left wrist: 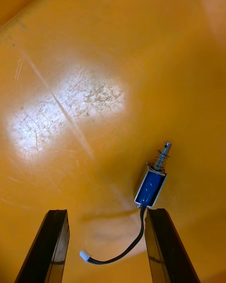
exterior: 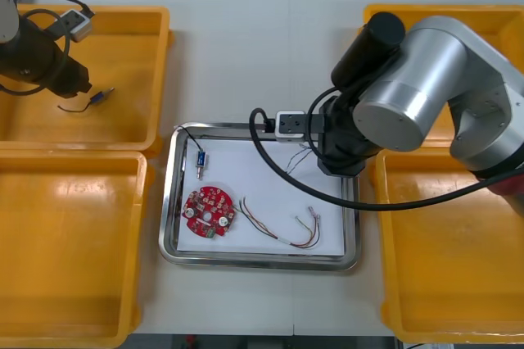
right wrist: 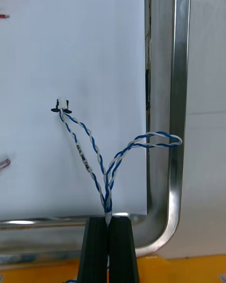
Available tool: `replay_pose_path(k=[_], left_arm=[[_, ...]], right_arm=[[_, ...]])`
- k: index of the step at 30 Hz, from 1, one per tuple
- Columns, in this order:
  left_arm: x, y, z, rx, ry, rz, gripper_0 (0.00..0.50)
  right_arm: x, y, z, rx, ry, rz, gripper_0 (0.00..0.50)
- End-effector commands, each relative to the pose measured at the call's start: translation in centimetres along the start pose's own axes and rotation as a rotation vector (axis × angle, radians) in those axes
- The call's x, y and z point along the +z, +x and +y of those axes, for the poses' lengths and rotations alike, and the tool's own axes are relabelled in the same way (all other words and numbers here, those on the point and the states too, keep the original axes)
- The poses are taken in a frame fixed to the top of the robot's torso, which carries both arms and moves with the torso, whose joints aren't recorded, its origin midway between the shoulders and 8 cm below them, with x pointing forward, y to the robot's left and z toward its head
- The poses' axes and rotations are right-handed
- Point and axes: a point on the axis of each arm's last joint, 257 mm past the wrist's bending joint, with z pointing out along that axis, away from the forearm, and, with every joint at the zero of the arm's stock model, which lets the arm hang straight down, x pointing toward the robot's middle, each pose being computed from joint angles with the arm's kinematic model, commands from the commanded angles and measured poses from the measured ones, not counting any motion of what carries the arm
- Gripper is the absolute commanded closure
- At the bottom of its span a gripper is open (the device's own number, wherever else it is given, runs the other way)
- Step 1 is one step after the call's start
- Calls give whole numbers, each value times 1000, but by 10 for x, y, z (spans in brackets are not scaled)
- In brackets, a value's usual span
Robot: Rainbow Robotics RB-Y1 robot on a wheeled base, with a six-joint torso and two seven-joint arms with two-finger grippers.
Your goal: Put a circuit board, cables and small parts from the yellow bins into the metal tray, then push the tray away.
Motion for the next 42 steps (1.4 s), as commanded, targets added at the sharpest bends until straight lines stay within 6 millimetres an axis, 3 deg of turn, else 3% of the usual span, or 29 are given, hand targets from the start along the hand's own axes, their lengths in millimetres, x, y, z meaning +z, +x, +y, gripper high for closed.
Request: replay_pose_path(k=[1,5,19,20,22,25,26,42], left_arm=[[0,-17,-8,134,-5,-28,26],[5,-15,-13,165,-3,-20,28],[19,-5,-30,210,7,-19,30],[21,-3,-31,216,2,-23,28],[22,-2,-33,220,0,-29,28],[24,-1,-37,224,3,-31,30],[24,-1,-37,224,5,-32,30],[31,-7,-44,235,-13,-38,29]], right_arm=[[5,-40,-5,-58,33,-34,500],[20,-50,-3,-54,35,-41,500],[57,-46,8,-39,13,-14,500],[58,-45,9,-37,13,-13,468],[59,-44,10,-33,11,-12,342],[59,-43,10,-27,10,-12,37],[59,-42,9,-27,11,-10,5],[42,-32,17,-9,2,7,0]])
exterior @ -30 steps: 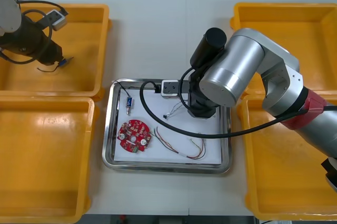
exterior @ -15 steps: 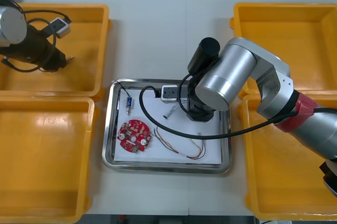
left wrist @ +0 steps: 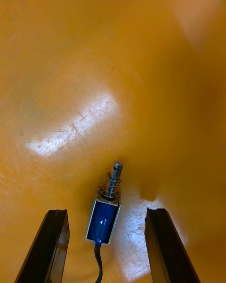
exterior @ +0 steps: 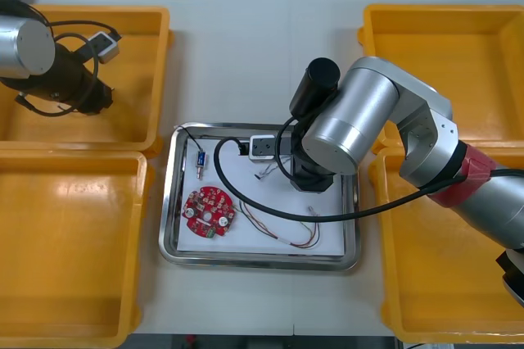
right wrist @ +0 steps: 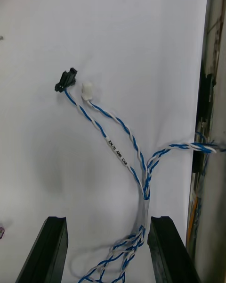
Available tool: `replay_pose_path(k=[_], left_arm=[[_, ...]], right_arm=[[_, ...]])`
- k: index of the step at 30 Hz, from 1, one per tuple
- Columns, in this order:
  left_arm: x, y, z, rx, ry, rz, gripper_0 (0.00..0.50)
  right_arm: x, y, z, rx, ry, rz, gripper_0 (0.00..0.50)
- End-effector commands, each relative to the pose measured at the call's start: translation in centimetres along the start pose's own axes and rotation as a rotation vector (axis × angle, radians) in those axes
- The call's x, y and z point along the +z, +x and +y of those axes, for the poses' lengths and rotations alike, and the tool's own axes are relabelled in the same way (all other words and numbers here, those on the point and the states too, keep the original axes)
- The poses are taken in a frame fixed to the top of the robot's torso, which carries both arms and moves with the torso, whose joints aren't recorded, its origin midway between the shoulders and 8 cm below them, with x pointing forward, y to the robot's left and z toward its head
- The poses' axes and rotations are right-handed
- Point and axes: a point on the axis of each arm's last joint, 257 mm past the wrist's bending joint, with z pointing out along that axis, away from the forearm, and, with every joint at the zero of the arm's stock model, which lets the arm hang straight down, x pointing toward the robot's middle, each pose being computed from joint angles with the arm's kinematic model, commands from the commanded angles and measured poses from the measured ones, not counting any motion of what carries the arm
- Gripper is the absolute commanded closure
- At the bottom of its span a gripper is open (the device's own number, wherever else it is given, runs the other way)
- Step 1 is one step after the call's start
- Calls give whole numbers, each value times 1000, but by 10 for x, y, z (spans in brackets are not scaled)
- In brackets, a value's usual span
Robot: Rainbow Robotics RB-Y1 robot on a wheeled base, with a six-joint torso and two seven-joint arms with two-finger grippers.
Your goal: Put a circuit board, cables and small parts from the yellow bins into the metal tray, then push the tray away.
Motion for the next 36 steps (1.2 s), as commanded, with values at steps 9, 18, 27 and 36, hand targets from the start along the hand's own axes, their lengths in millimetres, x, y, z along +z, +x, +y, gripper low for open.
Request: replay_pose_path(k=[9,18,27,36], left_arm=[[6,-2,-2,161,-43,-15,31],[11,5,-4,148,-52,3,61],[12,8,-5,131,-47,6,500],[12,9,-7,111,-42,9,500]], right_arm=[[-29,-6,-5,50,16,-40,0],[-61,10,-16,269,-27,-63,0],[-102,40,-40,516,28,-50,0],[-139,81,-56,794,67,2,0]])
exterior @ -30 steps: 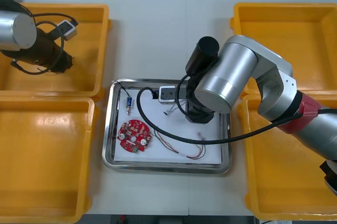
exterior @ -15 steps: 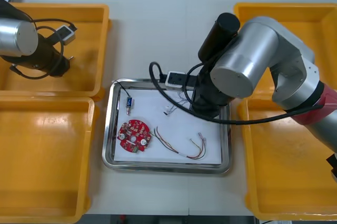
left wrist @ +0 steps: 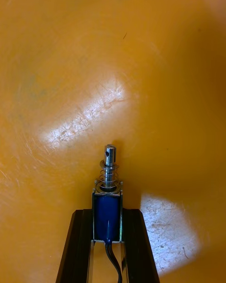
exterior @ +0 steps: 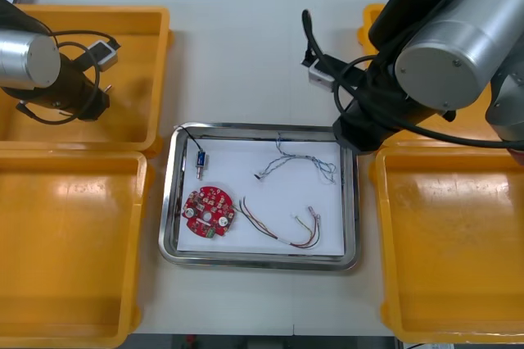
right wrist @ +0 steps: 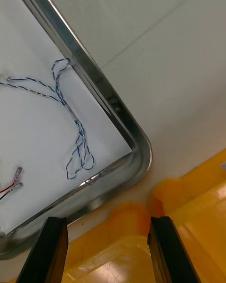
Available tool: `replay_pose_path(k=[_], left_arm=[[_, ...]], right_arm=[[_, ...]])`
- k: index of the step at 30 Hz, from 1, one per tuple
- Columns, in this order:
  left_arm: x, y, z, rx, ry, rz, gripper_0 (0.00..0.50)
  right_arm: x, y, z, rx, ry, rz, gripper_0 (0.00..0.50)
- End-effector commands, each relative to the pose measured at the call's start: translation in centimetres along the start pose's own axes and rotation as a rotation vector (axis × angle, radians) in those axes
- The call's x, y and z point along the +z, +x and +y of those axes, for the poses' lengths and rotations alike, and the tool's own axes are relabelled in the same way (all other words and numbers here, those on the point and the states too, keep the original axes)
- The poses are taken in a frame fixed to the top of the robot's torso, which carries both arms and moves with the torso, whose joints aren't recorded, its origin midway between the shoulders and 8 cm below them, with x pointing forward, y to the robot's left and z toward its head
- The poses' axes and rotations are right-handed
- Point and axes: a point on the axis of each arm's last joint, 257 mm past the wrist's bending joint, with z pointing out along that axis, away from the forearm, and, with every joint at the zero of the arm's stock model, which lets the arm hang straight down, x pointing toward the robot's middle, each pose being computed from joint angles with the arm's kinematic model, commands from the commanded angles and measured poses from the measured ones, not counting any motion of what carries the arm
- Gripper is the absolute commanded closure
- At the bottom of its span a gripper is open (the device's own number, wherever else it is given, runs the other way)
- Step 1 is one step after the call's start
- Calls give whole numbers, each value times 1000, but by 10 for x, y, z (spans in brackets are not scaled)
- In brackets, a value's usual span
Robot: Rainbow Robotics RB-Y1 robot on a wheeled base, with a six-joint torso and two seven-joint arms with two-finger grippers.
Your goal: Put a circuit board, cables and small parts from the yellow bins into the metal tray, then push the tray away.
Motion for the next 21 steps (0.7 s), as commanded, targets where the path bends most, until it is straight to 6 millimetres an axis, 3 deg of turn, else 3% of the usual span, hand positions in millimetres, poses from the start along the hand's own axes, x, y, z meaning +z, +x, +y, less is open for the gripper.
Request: replay_pose_path(k=[1,7,17,21], left_arm=[[1,-7,-13,96,7,-18,500],[-10,-10,-9,77,22,-18,500],[-73,-13,-5,46,94,36,500],[-89,-12,-5,33,111,52,500]], right_arm=[[-30,11,-29,173,53,-7,0],[-45,19,-53,364,82,-29,0],[-59,59,-92,667,123,-49,0],[-61,78,-104,763,136,-47,0]])
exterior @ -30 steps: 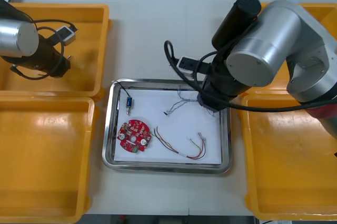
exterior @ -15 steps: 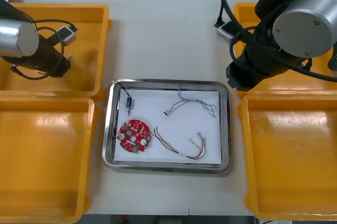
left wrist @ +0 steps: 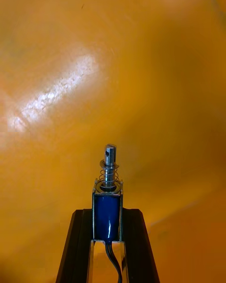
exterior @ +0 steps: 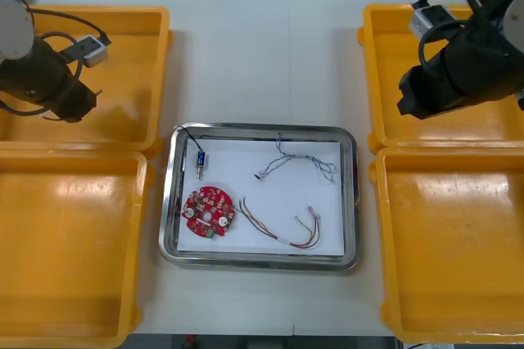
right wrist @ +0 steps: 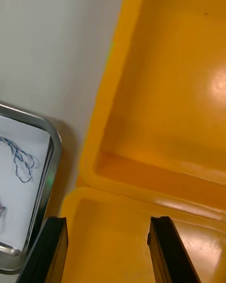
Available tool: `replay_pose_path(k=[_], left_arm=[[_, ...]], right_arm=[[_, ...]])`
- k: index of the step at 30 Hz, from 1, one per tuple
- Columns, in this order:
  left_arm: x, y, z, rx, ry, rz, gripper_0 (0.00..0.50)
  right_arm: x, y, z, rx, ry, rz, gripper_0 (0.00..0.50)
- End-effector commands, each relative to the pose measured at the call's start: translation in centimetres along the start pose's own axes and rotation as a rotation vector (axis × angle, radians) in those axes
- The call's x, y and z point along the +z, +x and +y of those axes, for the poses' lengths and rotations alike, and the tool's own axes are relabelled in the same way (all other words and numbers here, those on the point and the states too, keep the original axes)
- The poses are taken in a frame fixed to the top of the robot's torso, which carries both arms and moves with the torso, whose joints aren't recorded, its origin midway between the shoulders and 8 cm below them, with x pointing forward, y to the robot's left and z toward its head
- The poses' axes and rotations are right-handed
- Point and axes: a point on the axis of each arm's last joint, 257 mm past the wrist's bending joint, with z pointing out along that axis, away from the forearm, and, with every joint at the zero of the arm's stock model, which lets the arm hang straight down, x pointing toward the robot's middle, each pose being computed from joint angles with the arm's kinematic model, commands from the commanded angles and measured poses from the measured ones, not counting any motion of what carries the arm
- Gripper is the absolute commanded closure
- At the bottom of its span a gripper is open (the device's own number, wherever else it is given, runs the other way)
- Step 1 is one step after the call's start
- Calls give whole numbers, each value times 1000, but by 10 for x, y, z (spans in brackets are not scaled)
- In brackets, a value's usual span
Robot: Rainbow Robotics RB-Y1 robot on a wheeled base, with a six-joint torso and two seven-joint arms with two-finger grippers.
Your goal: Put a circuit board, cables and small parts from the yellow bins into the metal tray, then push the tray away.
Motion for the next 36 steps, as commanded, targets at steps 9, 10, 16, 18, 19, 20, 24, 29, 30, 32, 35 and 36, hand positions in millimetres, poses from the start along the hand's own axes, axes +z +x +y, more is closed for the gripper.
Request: replay_pose_path(k=[9,10,16,18,19,20,24,29,30,32,35,36], left_arm=[[-72,-23,-6,-12,18,-32,500],[-75,-23,-9,-21,19,-28,500],[-89,-30,-23,-78,12,-33,500],[-92,-33,-27,-102,6,-43,500],[-95,-37,-29,-120,4,-53,500],[-96,-38,-30,-131,3,-55,500],[-101,-47,-41,-181,3,-77,500],[-104,-57,-60,-235,26,-97,500],[-105,-57,-61,-243,27,-98,500],[-104,-60,-71,-268,31,-95,500],[-103,-63,-82,-294,29,-92,500],[-104,-65,-84,-298,28,-93,500]], right_arm=[[-22,24,-78,277,66,-29,0],[-23,27,-81,294,61,-28,0],[-26,45,-97,377,29,-16,0],[-27,51,-101,396,19,-12,0],[-28,54,-104,409,17,-12,0],[-27,57,-105,414,17,-10,0],[-26,70,-114,434,35,0,0],[-24,86,-122,454,62,12,0],[-23,88,-124,458,65,14,0],[-22,94,-128,467,81,18,0],[-20,102,-130,475,87,30,0],[-21,102,-131,476,88,29,0]])
